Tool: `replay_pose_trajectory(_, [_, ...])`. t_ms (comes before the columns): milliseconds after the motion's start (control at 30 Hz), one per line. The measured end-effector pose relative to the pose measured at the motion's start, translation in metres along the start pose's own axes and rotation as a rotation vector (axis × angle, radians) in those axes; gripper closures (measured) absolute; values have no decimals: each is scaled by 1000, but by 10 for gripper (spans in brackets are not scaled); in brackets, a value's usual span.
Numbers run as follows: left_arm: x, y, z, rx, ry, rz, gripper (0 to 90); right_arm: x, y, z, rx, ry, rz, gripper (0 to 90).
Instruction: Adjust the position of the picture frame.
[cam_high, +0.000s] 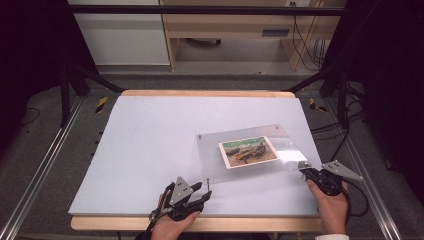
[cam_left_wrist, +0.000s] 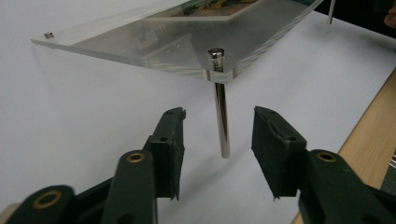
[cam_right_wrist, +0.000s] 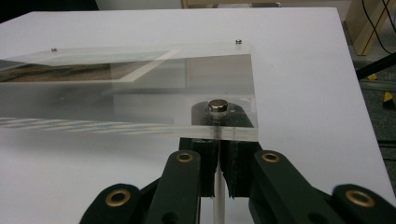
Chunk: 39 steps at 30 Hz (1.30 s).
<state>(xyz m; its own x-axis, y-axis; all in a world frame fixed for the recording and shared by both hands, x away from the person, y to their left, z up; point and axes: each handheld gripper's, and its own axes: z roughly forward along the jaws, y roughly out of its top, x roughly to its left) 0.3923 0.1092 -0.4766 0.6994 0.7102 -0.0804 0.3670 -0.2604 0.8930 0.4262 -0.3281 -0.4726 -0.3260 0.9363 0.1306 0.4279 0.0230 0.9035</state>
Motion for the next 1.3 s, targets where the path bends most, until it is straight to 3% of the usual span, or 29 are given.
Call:
replay_pose_trajectory(100, [2,4,7,-37,-12,-6,677,0,0,-1,2,0,11,842])
replay_pose_trajectory(233, [2,6,8,-84,-40,0,751,1,1,-1,0,1,13,841])
replay_pose_trajectory(367, [7,4,10,-115,-71,-67,832,0,0,-1,-1,2,15,841])
replay_pose_trajectory(567, [8,6,8,-113,-77,-79,839,1,-1,-1,-20,13,35,796])
replay_pose_trajectory(733, [9,8,8,-108,-78,-85,841,3,3,3,-19,17,-17,748])
replay_pose_trajectory(800, [9,9,7,-105,-79,-89,841,3,4,3,-21,17,-31,762])
replay_pose_trajectory(867, [10,10,6,-102,-77,-91,841,2,5,1,-19,17,-27,843])
replay_pose_trajectory(1100, [8,13,7,-86,-56,-66,821,3,5,1,-9,12,-21,847])
replay_pose_trajectory(1300, [9,13,12,-80,-60,-94,804,3,4,1,3,10,-17,847])
